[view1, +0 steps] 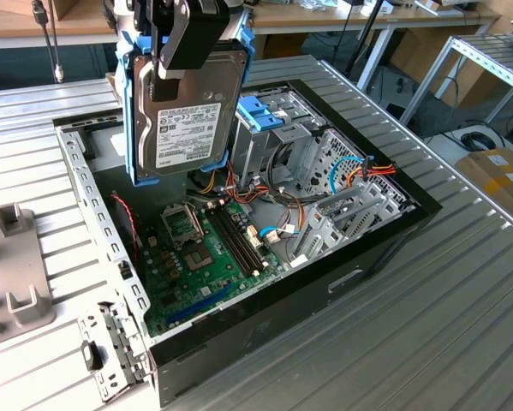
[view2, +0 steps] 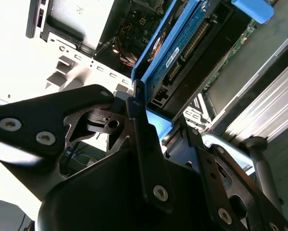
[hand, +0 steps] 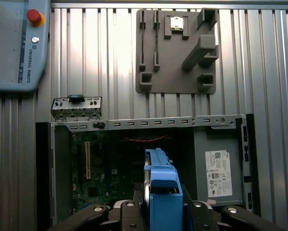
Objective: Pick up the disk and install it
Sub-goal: 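Pick up the disk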
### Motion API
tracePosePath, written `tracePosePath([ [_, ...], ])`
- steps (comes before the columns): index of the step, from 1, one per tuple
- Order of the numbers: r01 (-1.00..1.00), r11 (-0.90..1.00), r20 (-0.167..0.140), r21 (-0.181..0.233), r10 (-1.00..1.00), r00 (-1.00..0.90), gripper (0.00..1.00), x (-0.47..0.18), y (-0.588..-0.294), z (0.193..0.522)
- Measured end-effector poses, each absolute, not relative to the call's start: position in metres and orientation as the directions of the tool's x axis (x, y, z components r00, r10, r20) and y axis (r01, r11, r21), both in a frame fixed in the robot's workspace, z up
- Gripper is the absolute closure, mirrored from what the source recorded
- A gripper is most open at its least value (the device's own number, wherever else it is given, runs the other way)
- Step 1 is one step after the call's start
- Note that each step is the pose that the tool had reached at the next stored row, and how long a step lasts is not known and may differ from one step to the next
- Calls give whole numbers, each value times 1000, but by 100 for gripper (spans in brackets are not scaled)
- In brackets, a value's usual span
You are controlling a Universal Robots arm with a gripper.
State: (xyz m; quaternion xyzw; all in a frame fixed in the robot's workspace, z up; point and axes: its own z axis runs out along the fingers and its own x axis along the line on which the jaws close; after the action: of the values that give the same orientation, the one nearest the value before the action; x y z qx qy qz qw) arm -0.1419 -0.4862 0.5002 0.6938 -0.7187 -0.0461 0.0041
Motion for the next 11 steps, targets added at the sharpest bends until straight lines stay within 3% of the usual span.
tracePosePath([
  [11, -997, 33, -58, 72, -998, -37, 63, -142, -489, 500],
])
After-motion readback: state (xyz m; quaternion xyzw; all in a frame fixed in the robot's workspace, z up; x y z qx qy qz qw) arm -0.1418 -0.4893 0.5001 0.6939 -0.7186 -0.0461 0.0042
